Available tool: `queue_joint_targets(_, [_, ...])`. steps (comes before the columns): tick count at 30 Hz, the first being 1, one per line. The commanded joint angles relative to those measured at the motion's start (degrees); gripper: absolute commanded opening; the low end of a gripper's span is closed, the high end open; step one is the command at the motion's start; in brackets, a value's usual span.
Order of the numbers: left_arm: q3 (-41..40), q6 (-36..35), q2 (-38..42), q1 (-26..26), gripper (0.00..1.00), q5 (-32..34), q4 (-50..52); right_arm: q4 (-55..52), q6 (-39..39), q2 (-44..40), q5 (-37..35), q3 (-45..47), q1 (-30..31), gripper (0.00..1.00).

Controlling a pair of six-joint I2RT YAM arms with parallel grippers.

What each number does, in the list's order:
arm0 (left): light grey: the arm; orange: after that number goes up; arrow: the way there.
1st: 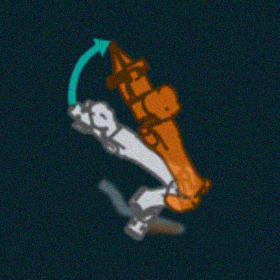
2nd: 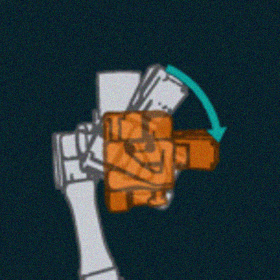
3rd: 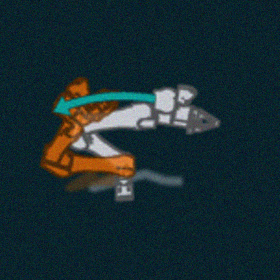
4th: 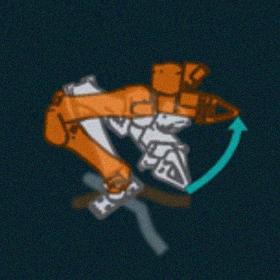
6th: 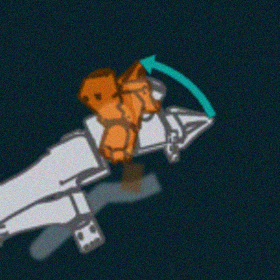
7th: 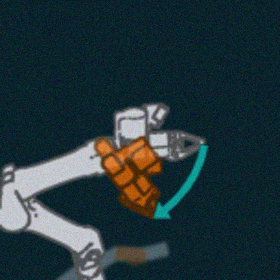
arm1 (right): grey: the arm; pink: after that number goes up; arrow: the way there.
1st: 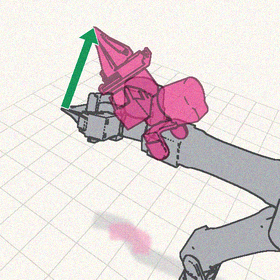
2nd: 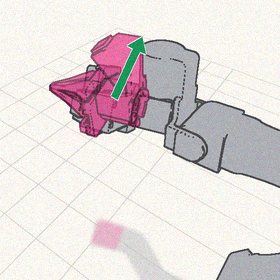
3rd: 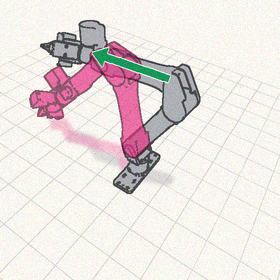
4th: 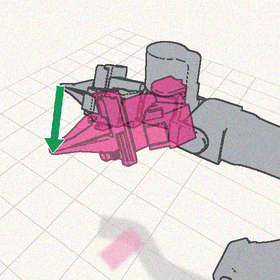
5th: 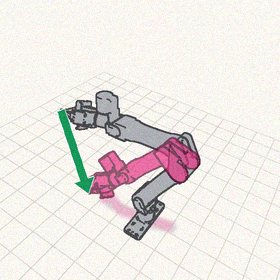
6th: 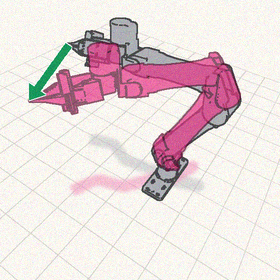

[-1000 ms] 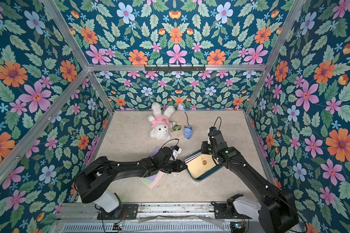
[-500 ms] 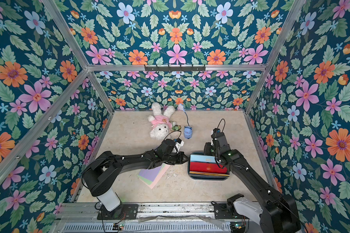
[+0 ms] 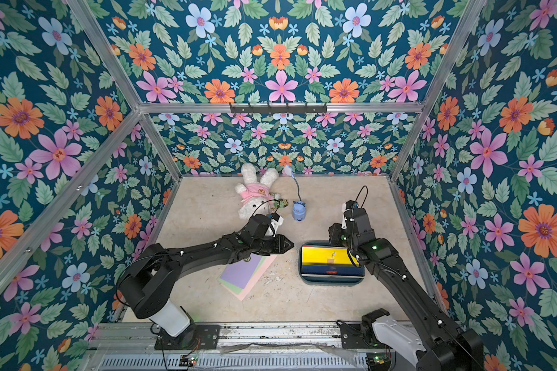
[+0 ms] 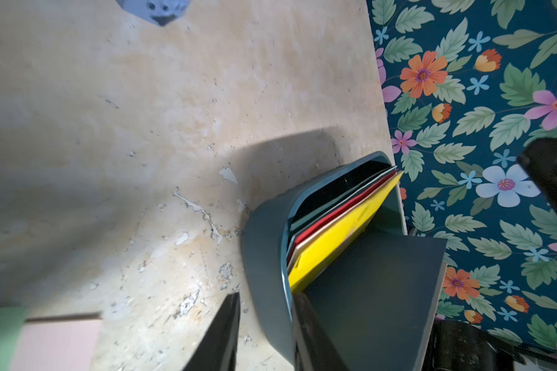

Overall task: Put the sealed envelopes into the storage box
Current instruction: Adjust the storage box at the center of the board.

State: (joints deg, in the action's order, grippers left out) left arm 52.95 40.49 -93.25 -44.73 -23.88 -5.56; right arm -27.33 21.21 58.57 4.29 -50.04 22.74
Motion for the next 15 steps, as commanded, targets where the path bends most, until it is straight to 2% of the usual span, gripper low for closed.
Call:
queue_joint_targets(1, [-0.3,-2.1,1.8,1.4,0.33,-0.1,1.5,-9.3,1.8,-1.0,3.2,-1.8,0.0,0.27])
queue_joint_targets(6, [-1.6,-3.6,4.7,3.8,0.32,-0.3,2.5,-18.6,3.9,-3.6,10.6,-1.9,1.3,0.2])
queue_joint_targets(11, [-3.2,-5.0,7.3,6.7,0.32,-1.2,3.3,-25.7,5.4,-5.0,12.4,-2.9,10.7,0.14])
queue_joint_targets(15, [-4.7,-5.7,9.2,8.9,0.32,-1.9,3.5,-29.4,6.3,-4.9,12.3,-2.0,15.2,0.07])
